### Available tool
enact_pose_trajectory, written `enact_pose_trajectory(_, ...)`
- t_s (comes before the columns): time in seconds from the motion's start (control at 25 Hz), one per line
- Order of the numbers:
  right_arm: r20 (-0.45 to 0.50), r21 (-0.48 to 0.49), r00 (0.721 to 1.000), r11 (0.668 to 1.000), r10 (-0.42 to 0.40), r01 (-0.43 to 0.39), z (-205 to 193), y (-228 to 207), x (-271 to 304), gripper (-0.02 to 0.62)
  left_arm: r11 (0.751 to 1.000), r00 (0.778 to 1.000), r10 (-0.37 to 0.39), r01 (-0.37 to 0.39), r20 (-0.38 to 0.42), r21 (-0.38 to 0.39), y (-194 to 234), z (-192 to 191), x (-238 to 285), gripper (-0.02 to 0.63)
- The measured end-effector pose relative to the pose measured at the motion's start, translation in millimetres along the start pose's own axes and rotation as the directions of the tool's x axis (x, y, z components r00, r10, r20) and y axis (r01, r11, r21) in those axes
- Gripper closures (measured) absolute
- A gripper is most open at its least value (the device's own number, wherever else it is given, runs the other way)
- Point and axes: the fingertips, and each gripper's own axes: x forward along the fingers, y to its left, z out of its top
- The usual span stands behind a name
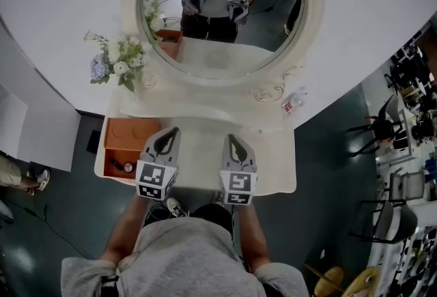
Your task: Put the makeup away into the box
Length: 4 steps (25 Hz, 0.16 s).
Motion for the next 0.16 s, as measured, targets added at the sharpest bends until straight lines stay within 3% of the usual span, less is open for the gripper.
enact_pose_trajectory(0.16, 0.001, 0.004, 1.0, 1.0, -0.001, 0.001, -0.7, -1.4, -1.1, 0.574, 1.0, 1.0, 0.0, 0.0, 0.0, 0.001, -1.3, 0.7, 0.1, 0.606)
